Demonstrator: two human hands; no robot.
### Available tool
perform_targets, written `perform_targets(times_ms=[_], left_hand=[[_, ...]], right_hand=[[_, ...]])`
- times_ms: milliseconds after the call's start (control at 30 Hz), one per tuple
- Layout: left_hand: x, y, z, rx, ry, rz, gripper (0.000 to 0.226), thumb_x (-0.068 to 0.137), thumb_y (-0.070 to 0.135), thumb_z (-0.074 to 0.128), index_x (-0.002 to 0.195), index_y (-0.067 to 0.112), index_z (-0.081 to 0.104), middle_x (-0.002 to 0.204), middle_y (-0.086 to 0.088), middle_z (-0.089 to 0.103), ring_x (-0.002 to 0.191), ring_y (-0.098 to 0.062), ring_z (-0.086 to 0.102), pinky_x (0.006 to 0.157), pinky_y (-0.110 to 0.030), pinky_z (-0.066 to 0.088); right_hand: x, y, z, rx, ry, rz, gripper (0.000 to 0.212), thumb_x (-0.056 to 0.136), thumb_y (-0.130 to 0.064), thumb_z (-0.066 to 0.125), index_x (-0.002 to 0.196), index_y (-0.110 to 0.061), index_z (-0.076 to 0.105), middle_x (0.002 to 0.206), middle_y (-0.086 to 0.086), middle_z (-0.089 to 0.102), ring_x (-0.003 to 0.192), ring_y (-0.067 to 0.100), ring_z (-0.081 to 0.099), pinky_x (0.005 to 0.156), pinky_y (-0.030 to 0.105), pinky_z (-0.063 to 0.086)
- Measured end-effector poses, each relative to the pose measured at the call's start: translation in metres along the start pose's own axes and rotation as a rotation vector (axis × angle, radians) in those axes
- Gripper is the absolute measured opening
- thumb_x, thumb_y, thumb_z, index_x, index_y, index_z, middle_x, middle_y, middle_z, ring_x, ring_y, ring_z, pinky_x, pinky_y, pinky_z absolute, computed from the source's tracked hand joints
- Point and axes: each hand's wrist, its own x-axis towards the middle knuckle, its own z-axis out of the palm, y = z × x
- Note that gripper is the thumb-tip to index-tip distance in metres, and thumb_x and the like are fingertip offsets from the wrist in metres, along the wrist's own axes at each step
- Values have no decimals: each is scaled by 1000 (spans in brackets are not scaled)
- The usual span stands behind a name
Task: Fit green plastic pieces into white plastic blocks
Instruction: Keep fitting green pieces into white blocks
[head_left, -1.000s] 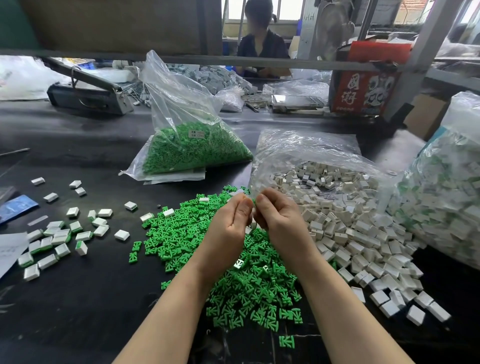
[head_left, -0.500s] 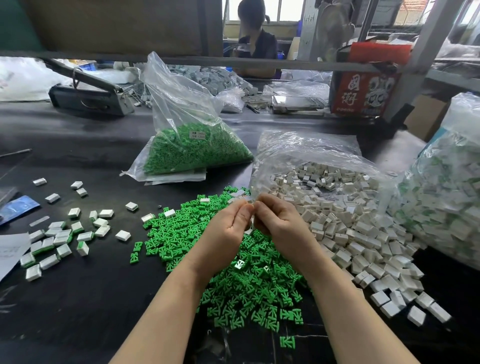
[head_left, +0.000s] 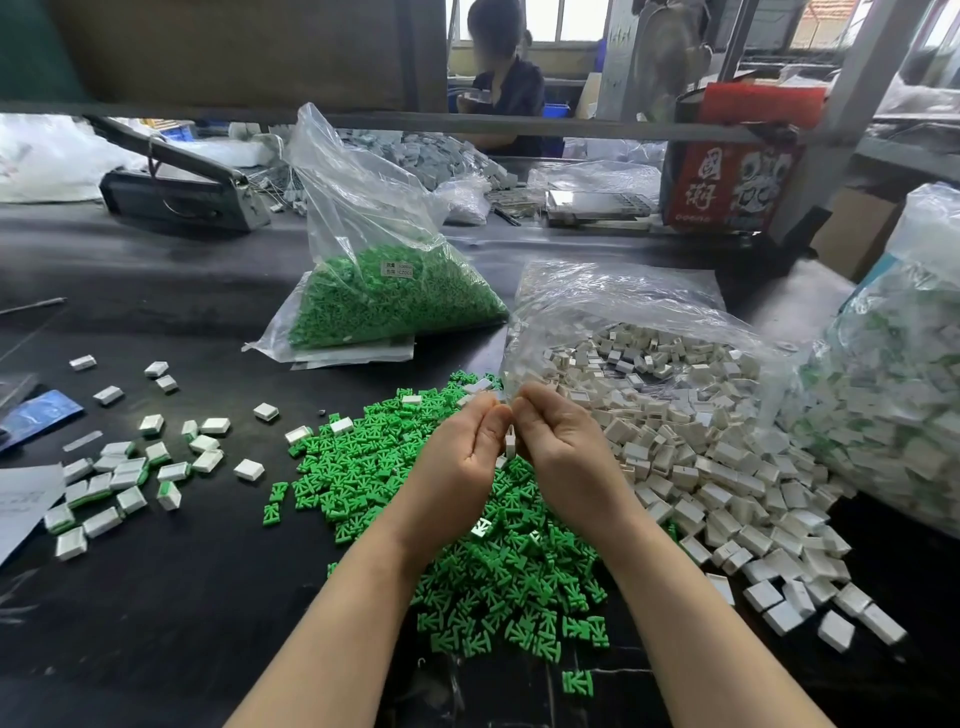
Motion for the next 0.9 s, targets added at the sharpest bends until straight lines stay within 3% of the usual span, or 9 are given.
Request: perform_targets(times_ms=[67,200,267,400,500,600,700,800,900], left_hand=[[0,-4,-2,38,-18,19,35,98,41,39,103,13,59,97,-9,66,96,-30,62,89,-51,48],[1,-4,-2,-57,-36,14,28,99,38,39,92,20,59,83,11,62,84,-11,59,86,-34,51],[1,-3,-4,-148,-25,-27,29,99,39,40,81,25,58,77,11,56,82,-12,53,88,-39,47],[1,0,-7,-165,1,-48,30,97,44,41,74,31,54,71,15,48,74,-8,45,80,-36,41],[0,2,-5,-140,-7,-44,29,97,42,41,74,31,53,71,13,46,74,-11,43,82,-49,43],[-1,2,-5,-135,-16,-35,29,99,39,41,78,22,51,73,6,43,75,-14,41,84,-57,43],[-2,1,-6,-91,-31,-13,30,105,29,39,79,22,53,70,18,49,72,-5,46,77,-39,45],[-1,1,-7,-66,-59,-37,26,106,25,38,90,24,58,74,26,60,78,5,57,81,-18,48],[-1,1,-7,-80,-61,-42,25,106,26,38,95,21,60,77,22,61,81,1,58,86,-22,49]], right_hand=[[1,1,0,39,-38,37,32,102,-19,47,73,-27,54,61,-21,54,62,-2,46,64,23,37],[2,-1,5,170,-41,51,28,93,-30,45,68,-23,55,61,-14,48,64,10,43,65,38,36],[2,-2,4,152,-14,37,31,92,-34,41,67,-24,56,60,-12,49,61,8,42,63,34,35],[1,-2,1,54,124,-15,36,99,-33,39,80,-5,51,63,-3,46,60,13,40,59,38,34],[-1,-3,2,-39,142,-93,29,104,-19,45,79,-4,50,63,-3,46,59,12,41,58,40,35],[-2,-3,4,-109,136,-110,28,102,-17,48,76,-6,48,61,-3,44,57,9,38,56,33,32],[-3,-2,3,-121,108,-91,28,102,-17,48,75,-11,47,60,-4,43,56,6,36,54,29,30],[-3,-2,3,-110,59,-65,27,103,-19,47,76,-13,48,61,-2,44,57,8,37,54,38,32],[-1,-3,2,-76,25,-45,27,104,-20,45,80,-8,48,63,0,45,59,11,38,56,44,34]])
